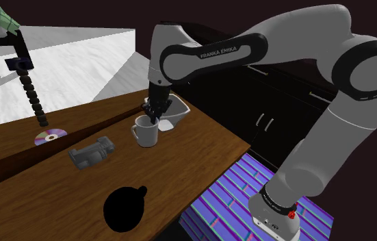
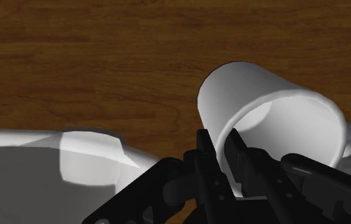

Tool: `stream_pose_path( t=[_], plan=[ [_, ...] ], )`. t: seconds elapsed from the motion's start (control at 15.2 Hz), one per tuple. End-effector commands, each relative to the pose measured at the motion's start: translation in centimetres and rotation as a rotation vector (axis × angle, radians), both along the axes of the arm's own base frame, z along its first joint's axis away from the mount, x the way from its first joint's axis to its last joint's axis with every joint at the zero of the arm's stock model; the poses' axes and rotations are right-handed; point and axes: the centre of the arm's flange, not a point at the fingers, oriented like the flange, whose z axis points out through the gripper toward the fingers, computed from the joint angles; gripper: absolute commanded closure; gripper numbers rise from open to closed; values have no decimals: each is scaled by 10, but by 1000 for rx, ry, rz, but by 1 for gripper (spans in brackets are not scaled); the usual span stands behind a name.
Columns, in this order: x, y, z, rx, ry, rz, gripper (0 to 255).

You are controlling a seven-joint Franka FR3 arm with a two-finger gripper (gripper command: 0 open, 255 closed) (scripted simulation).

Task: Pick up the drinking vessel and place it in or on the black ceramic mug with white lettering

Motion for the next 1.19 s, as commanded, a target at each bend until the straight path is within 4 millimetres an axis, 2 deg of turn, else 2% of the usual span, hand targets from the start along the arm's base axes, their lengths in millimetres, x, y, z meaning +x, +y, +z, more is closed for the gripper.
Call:
stream_pose_path(
  t=[0.0, 0.92, 1.12],
  plan=[
    [1, 0, 10, 0, 0, 0, 255],
    [1, 0, 81, 0, 0, 0, 255],
    [-28, 27, 84, 0, 0, 0, 255]
  ],
)
